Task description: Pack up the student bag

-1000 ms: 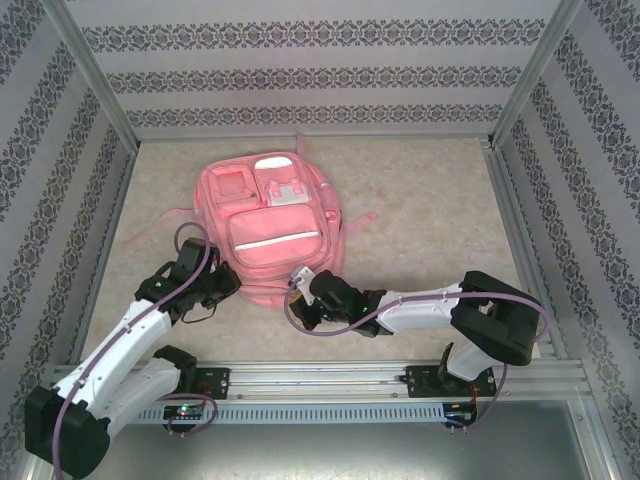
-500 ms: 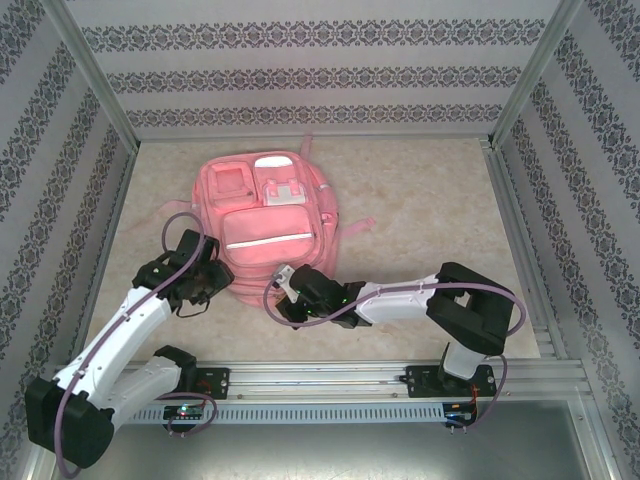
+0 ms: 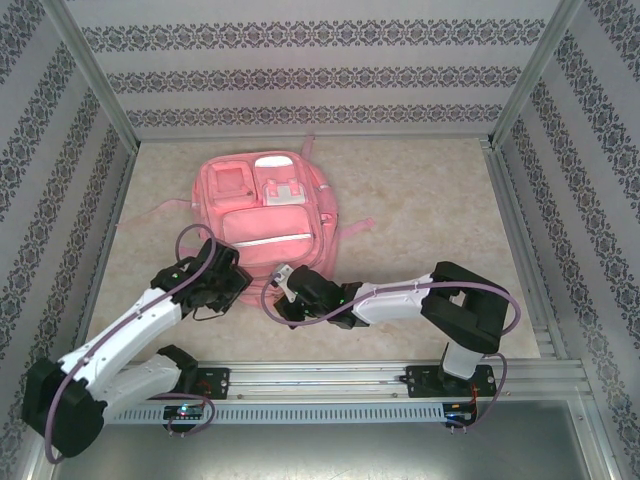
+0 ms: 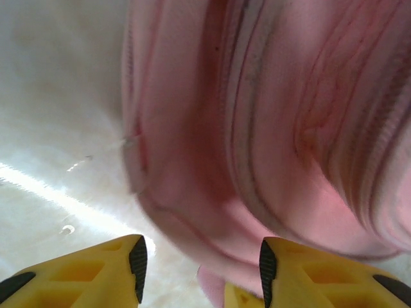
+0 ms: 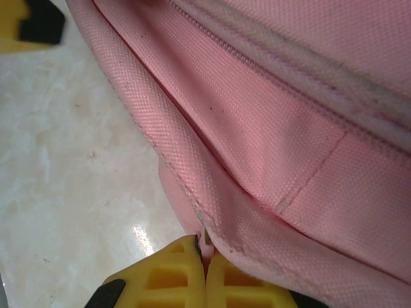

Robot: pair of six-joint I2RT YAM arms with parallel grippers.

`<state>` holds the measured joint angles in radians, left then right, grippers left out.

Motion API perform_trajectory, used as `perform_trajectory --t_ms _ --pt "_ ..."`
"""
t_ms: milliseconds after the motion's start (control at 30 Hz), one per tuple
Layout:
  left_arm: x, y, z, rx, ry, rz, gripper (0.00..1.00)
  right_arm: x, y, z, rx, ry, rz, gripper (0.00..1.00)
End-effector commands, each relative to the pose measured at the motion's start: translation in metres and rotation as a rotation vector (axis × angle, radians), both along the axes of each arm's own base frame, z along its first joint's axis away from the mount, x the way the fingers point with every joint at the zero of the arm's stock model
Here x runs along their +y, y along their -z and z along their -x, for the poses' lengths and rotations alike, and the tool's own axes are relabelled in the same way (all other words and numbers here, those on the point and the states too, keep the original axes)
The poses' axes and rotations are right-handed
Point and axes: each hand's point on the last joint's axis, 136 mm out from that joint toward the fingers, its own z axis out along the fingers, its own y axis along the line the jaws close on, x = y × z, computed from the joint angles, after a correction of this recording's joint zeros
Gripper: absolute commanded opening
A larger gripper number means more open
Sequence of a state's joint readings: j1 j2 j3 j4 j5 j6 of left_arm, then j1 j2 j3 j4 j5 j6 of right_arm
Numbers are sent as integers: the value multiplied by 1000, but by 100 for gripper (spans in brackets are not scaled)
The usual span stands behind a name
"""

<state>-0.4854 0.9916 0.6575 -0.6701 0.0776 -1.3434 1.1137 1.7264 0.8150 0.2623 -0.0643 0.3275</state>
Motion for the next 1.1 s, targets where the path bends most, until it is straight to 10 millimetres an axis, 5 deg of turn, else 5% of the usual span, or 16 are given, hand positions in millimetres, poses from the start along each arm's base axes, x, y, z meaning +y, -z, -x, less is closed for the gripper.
perform_trajectory --t_ms 0,167,433,733,1067 --pt "-11 0 -19 -61 -28 34 47 7 0 -7 -15 34 -5 0" --pt "-8 10 -27 -82 -18 -23 38 6 0 -9 -18 42 -4 0" --pt "-16 17 -46 -85 104 -113 0 -7 7 -13 -17 88 -8 0" --pt "-67 10 -74 -117 330 -136 0 -36 11 -25 -30 196 -36 0" --pt "-121 3 -66 -150 517 -123 0 -50 13 -25 -30 234 -47 0"
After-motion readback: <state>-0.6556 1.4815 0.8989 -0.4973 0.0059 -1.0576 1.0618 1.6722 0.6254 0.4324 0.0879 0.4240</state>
